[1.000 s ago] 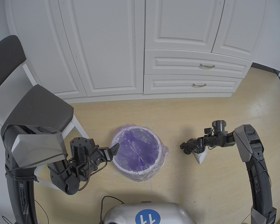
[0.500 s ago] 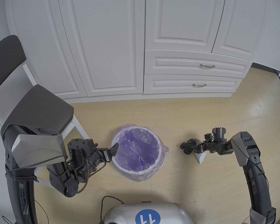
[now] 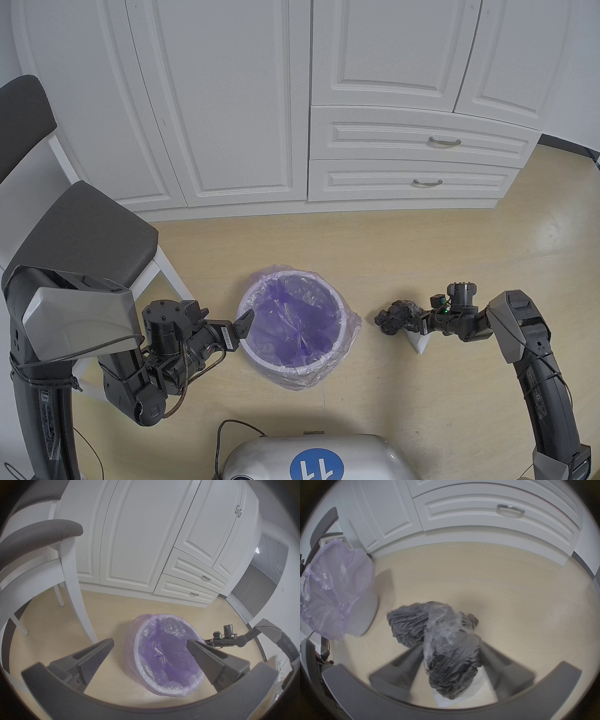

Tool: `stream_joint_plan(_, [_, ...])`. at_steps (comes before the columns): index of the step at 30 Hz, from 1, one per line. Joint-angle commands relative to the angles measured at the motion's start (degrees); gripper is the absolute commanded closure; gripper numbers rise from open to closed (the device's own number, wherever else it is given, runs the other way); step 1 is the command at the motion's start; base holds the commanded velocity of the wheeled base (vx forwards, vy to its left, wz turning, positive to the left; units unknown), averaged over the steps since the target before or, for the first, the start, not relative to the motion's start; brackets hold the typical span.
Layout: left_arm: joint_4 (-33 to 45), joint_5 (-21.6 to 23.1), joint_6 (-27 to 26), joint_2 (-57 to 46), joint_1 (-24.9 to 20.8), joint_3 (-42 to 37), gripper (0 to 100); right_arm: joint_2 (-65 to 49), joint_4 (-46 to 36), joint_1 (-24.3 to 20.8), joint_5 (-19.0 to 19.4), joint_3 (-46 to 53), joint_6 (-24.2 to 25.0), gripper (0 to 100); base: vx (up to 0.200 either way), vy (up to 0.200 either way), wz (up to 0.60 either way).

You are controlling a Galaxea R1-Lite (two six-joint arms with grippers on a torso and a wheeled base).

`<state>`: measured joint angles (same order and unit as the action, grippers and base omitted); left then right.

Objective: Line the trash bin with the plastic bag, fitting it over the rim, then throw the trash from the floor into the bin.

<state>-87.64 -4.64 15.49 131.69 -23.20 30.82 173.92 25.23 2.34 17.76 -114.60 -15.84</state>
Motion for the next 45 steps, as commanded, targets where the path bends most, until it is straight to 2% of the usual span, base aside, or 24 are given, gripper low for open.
stream_joint_plan(1, [0.01,-0.10,-0.11,-0.74,0.08,-0.58,0,-0.16,0.25,0.21,0.08,0.01,-0.07,100,0.000,0.000,0.00])
stream_joint_plan(5, [0.01,-0.10,-0.11,-1.00,0.08,-0.67,0,-0.69,0.25,0.38,0.17,0.01,-0.07,100,0.000,0.000,0.00])
stream_joint_plan(8, [0.01,-0.01,-0.20,-2.06,0.08,-0.94,0,-6.40,0.34,1.00,0.87,2.98,0.10,100,0.000,0.000,0.00])
stream_joint_plan(10, [0.01,-0.10,-0.20,-2.58,0.08,-1.11,0,-10.27,0.43,1.26,2.37,7.47,0.19,100,0.000,0.000,0.00])
stream_joint_plan(14, [0.01,-0.01,-0.90,-4.08,0.00,-1.90,0,-19.24,1.48,2.05,8.52,16.43,0.37,100,0.000,0.000,0.00])
stream_joint_plan(16, [0.01,-0.01,-0.90,-4.61,0.08,-1.99,0,-21.35,2.28,2.05,8.61,18.45,0.45,100,0.000,0.000,0.00])
stream_joint_plan(21, [0.63,-0.01,-1.61,-9.53,0.52,-3.92,0,-33.47,8.78,2.23,9.04,32.87,1.16,100,0.000,0.000,0.00])
stream_joint_plan(24, [0.89,-0.01,-1.70,-10.93,0.52,-4.27,0,-35.85,12.12,2.32,9.40,36.56,1.33,100,0.000,0.000,0.00])
stream_joint_plan(25, [0.98,-0.10,-1.96,-12.34,0.44,-4.63,0,-38.31,16.95,2.32,10.19,41.13,1.51,100,0.000,0.000,0.00])
stream_joint_plan(27, [1.15,-0.01,-2.49,-13.22,0.44,-5.24,0,-39.98,20.38,2.32,10.45,44.64,2.30,100,0.000,0.000,0.00])
stream_joint_plan(29, [1.15,-0.01,-3.80,-15.06,0.44,-6.12,0,-44.11,24.60,1.44,10.28,49.74,5.73,100,0.000,0.000,0.00])
stream_joint_plan(35, [1.15,-0.01,-4.60,-18.05,0.26,-7.44,0,-52.02,25.30,-0.49,10.01,54.05,12.94,100,0.000,0.000,0.00])
stream_joint_plan(39, [1.15,-0.10,-4.68,-19.37,0.17,-8.32,0,-56.33,25.65,-2.96,9.84,57.30,15.13,100,0.000,0.000,0.00])
stream_joint_plan(45, [1.07,-0.10,-4.77,-19.99,0.17,-8.32,0,-62.30,25.83,-6.12,8.69,63.63,15.92,100,0.000,0.000,0.00])
